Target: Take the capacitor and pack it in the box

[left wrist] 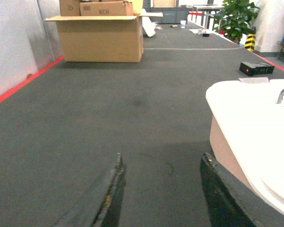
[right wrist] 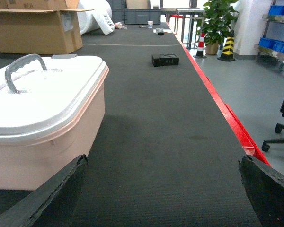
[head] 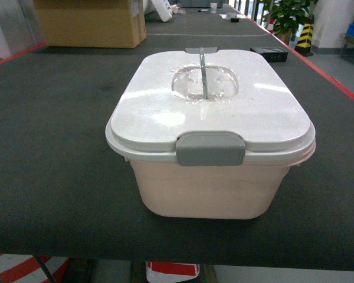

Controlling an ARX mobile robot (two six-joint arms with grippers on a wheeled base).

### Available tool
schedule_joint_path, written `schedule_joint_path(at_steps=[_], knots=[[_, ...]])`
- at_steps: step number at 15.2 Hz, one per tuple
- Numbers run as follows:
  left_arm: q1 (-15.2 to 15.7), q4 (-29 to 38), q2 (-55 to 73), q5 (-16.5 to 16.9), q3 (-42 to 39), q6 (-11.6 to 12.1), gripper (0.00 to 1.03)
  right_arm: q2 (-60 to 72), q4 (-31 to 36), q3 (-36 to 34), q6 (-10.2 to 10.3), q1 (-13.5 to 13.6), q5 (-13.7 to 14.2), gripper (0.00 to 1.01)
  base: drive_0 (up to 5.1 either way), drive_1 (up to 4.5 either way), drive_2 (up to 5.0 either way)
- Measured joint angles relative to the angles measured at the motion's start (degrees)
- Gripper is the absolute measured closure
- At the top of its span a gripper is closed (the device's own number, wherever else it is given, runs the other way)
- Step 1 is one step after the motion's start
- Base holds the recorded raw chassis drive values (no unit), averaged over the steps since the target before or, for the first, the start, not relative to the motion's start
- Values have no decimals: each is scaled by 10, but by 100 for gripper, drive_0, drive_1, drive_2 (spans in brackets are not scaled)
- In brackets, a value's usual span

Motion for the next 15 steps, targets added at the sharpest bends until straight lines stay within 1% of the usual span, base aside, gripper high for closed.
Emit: schedule_joint_path(at_steps=[2, 3, 4, 5, 8, 9, 10, 11, 12, 14, 15], knots=[[18, -1, -28, 15, -31, -6, 76, 0, 0, 0, 0, 0, 0, 3, 0, 0, 0], [28, -5, -50, 25, -48, -7, 89, 0, 0, 0, 0, 0, 0, 3, 0, 0, 0], [35, -9, -66, 30, -58, -7, 98, 0, 0, 0, 0, 0, 0, 3, 0, 0, 0], [42, -14, -83, 38, -70, -9, 101, 0, 0, 0, 0, 0, 0, 3, 0, 0, 0], [50, -26, -106, 47, -84, -9, 101, 0, 0, 0, 0, 0, 0, 3, 0, 0, 0], [62, -33, -117, 65, -90, -9, 101, 0, 0, 0, 0, 0, 0, 3, 0, 0, 0], [99, -42, -139, 98, -101, -9, 101, 0, 0, 0, 0, 0, 0, 3, 0, 0, 0], [106, -54, -159, 92, -108, -10, 101, 0, 0, 0, 0, 0, 0, 3, 0, 0, 0], [101, -89, -210, 101, -126, -9, 101, 0, 0, 0, 0, 0, 0, 3, 0, 0, 0], [101, -117, -252, 101, -135, -10, 101, 0, 0, 0, 0, 0, 0, 3, 0, 0, 0], [101, -102, -259, 102, -150, -9, 101, 0, 0, 0, 0, 0, 0, 3, 0, 0, 0]])
